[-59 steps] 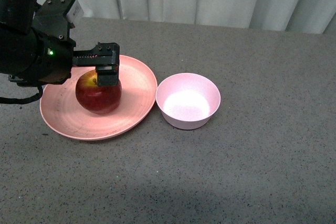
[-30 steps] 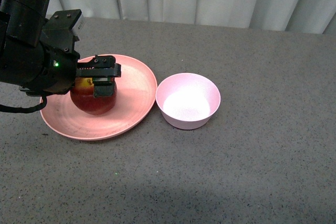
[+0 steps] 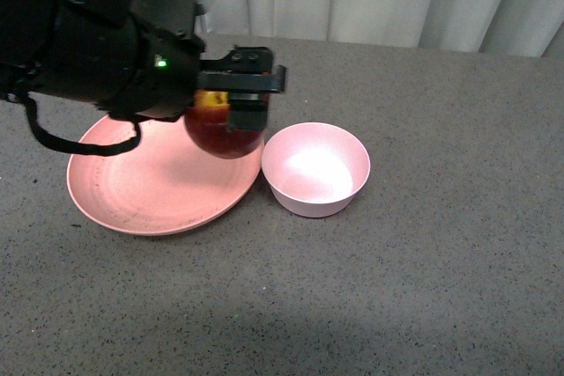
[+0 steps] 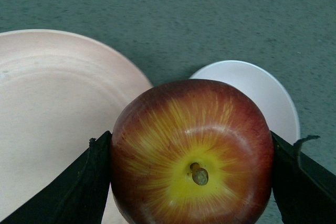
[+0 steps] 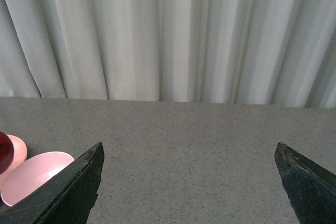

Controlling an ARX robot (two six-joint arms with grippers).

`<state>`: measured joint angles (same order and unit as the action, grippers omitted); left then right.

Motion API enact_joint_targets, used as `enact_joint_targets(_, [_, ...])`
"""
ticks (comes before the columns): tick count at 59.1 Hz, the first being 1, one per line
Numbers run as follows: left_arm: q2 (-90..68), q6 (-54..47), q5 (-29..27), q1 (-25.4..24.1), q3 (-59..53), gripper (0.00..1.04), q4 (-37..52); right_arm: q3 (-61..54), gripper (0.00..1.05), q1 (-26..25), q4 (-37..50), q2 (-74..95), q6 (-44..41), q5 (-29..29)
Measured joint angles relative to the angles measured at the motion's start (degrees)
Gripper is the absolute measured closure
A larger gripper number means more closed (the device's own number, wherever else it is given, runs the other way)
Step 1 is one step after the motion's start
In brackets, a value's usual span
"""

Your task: Move apple from plate to bowl

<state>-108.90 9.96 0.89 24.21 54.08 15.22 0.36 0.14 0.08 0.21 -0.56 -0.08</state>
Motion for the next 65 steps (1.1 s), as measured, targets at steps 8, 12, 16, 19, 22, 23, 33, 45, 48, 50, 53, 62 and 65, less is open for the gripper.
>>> enact_joint_targets(8, [-1.3, 0.5, -1.1, 3.8, 2.0, 0.3, -0.5, 0.0, 0.09, 0.0, 0.0, 0.0, 0.0, 0.0])
enact_joint_targets(12, [-3.1, 0.6, -1.6, 5.6, 3.9, 0.3, -0.7, 0.0, 0.09, 0.0, 0.0, 0.0, 0.0, 0.0])
enact_joint_targets(16, [-4.9, 0.7, -2.1, 6.8, 5.8, 0.3, -1.0, 0.0, 0.09, 0.0, 0.0, 0.0, 0.0, 0.0])
enact_joint_targets(19, [-5.9, 0.7, -2.2, 7.1, 6.7, 0.3, -1.0, 0.0, 0.09, 0.0, 0.0, 0.0, 0.0, 0.0])
enact_joint_targets(22, [-7.1, 0.7, -2.5, 7.5, 7.9, 0.3, -1.2, 0.0, 0.09, 0.0, 0.0, 0.0, 0.0, 0.0])
enact_joint_targets(23, [-7.7, 0.7, -2.6, 7.6, 8.5, 0.3, -1.4, 0.0, 0.09, 0.0, 0.0, 0.0, 0.0, 0.0])
enact_joint_targets(33, [-10.7, 0.7, -3.2, 8.0, 11.1, 0.3, -2.0, 0.0, 0.09, 0.0, 0.0, 0.0, 0.0, 0.0])
enact_joint_targets(45, [-13.2, 0.7, -3.7, 8.3, 12.0, 0.3, -2.2, 0.0, 0.09, 0.0, 0.0, 0.0, 0.0, 0.0])
enact_joint_targets(48, [-13.6, 0.7, -3.7, 8.4, 12.0, 0.3, -2.4, 0.0, 0.09, 0.0, 0.0, 0.0, 0.0, 0.0])
enact_joint_targets(50, [-14.1, 0.6, -3.7, 8.5, 12.2, 0.3, -2.5, 0.0, 0.09, 0.0, 0.0, 0.0, 0.0, 0.0])
enact_joint_targets(53, [-14.6, 0.6, -3.7, 8.6, 12.3, 0.3, -2.6, 0.0, 0.09, 0.0, 0.0, 0.0, 0.0, 0.0])
enact_joint_targets(62, [-15.5, 0.6, -4.2, 8.7, 12.5, 0.3, -2.6, 0.0, 0.09, 0.0, 0.0, 0.0, 0.0, 0.0])
enact_joint_targets(65, [-15.6, 0.5, -4.2, 8.8, 12.5, 0.3, -2.6, 0.0, 0.09, 0.0, 0.0, 0.0, 0.0, 0.0])
